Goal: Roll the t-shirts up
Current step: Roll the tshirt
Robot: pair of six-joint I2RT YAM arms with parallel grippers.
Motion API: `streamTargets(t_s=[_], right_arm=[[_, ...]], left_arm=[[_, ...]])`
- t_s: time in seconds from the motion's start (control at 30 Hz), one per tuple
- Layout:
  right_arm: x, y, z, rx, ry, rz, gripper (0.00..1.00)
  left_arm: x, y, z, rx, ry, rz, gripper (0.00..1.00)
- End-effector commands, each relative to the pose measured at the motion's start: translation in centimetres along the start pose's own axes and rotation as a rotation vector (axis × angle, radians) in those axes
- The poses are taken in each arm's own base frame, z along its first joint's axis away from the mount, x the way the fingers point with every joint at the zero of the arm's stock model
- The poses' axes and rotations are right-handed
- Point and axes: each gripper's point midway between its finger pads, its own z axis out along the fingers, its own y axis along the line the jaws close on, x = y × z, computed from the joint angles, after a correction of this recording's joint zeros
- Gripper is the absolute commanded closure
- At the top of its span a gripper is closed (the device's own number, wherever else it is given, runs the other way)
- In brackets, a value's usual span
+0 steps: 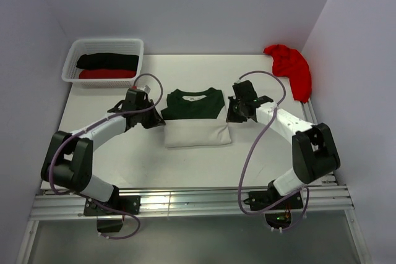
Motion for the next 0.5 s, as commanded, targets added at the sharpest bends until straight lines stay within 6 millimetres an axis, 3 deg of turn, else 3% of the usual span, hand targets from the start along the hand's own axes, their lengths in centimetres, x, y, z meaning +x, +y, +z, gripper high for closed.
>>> streamTargets(t_s=[0.0,0.23,0.27,0.33,0.37,0.4,0.43,0.47], right_arm=[[-3.4,-0.4,1.1,0.019,-0.078,-0.014,1.00],[-3.4,-1.3,3.8,0.057,-0.051,0.007,1.00],[-3.4,-1.5,3.9,0.069,-0.050,0.018,0.96],[-3.5,-2.0,3.8,0.096,-0.060,0.018,0.87],[-3.8,-1.9,3.3,0.093,-0.078,0.023,0.71],[-4.0,-1.9,3.0,0.095,-0.091,0.024,0.64],[-4.3,-2.0,2.6,0.100,-0.109,0.026,0.58],[-4.6,-1.9,1.6,0.095,-0.139,0.034,0.44]], left_arm=[[-2.5,0.3,1.3,-0.020,-0.062,0.033,1.00],[-2.3,2.6,3.6,-0.092,-0.076,0.022,1.00],[-2.3,2.6,3.6,-0.090,-0.075,0.025,1.00],[-2.6,2.0,3.4,-0.064,-0.092,0.041,0.90],[-2.5,2.0,3.1,-0.064,-0.098,0.044,0.83],[-3.1,1.5,2.4,-0.057,-0.126,0.052,0.70],[-3.6,1.4,1.9,-0.067,-0.146,0.061,0.65],[-4.0,1.0,1.2,-0.062,-0.163,0.068,0.61]])
